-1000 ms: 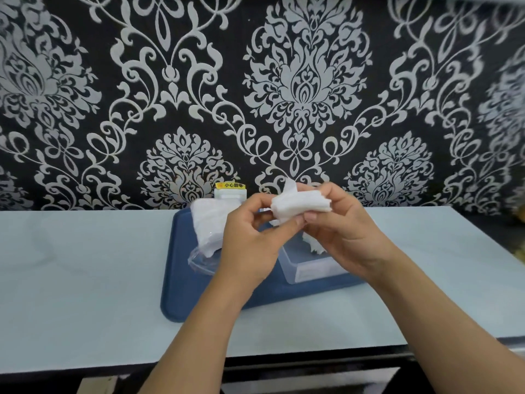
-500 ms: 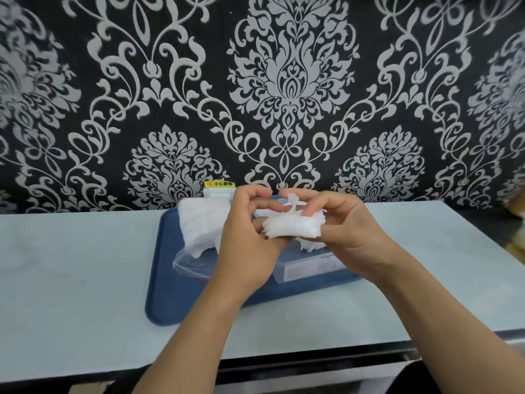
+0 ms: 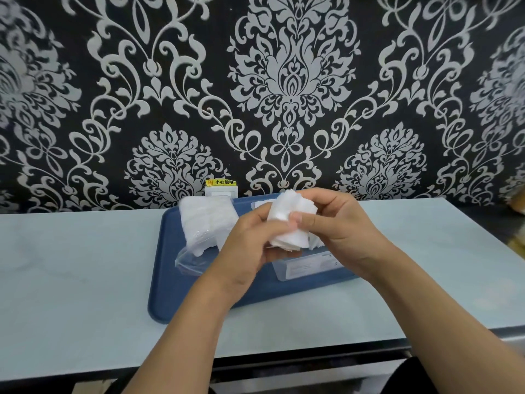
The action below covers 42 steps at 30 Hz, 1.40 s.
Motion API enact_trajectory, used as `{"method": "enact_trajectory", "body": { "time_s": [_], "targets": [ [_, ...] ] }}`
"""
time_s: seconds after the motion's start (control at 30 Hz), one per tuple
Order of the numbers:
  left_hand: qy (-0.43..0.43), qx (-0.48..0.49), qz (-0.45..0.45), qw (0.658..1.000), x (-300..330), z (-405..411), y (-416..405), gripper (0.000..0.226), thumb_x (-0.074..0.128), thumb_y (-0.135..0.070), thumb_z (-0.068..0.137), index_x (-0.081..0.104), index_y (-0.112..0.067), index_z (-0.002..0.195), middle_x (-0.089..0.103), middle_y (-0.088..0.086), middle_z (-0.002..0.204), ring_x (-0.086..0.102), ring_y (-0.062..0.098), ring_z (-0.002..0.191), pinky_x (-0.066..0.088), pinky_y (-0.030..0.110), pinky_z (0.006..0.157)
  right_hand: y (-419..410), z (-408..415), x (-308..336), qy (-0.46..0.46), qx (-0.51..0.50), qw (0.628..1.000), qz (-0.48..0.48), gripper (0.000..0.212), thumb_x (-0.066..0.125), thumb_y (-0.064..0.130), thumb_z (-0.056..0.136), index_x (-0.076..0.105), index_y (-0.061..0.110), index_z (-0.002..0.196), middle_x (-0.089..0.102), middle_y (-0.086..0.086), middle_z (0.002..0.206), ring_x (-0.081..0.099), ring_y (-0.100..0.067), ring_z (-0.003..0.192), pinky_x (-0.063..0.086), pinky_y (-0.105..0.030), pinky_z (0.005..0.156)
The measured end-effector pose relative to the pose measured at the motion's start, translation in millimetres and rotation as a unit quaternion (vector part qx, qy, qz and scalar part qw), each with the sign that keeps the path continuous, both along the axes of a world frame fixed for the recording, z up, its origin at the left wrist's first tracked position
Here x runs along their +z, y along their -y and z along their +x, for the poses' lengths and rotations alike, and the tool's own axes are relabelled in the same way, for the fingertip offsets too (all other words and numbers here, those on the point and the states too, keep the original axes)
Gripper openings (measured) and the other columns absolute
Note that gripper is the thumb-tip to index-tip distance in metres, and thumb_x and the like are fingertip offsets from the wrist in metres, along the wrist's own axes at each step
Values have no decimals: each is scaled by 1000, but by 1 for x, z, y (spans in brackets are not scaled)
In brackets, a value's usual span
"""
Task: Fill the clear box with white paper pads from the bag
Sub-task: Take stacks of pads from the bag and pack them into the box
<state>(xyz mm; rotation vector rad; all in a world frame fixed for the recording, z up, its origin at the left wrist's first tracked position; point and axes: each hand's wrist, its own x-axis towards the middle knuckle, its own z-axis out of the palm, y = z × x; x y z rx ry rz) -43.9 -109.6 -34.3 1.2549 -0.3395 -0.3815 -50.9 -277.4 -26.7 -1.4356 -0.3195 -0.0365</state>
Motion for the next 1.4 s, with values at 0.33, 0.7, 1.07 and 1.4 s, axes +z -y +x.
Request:
{"method": "enact_trajectory", "body": {
  "time_s": [0.33, 0.7, 1.07, 1.4],
  "targets": [
    [-160, 44, -110, 980, 2, 4, 5, 35, 55, -32, 100, 67, -7, 121, 71, 21, 119, 68, 31, 114, 60, 43, 88, -15, -3, -2, 49, -59, 986, -147, 58, 55, -7, 92, 52, 25, 141, 61, 3, 131, 65, -10, 107, 52, -23, 81],
    [-126, -14, -43, 991, 4, 3, 2, 40, 55, -37, 99, 64, -11, 128, 73, 16, 118, 69, 29, 114, 57, 40, 94, -17, 1, -6, 51, -18, 984, -172, 74, 81, 3, 80, 47, 22, 143, 66, -2, 127, 68, -21, 111, 56, -31, 91],
    [-159, -18, -97, 982, 3, 8, -2, 39, 50, -34, 103, 64, -8, 128, 71, 19, 120, 69, 28, 114, 60, 38, 90, -14, 3, -3, 41, -1, 993, -110, 71, 80, -3, 77, 51, 12, 139, 67, -12, 124, 68, -19, 102, 58, -35, 87],
    [-128, 10, -46, 991, 4, 3, 2, 46, 45, -42, 104, 64, -6, 126, 74, 16, 117, 71, 28, 110, 54, 42, 99, -15, 2, -7, 49, -10, 982, -182, 78, 87, 2, 71, 53, 16, 139, 71, -3, 115, 68, -14, 98, 57, -29, 82]
  ]
}}
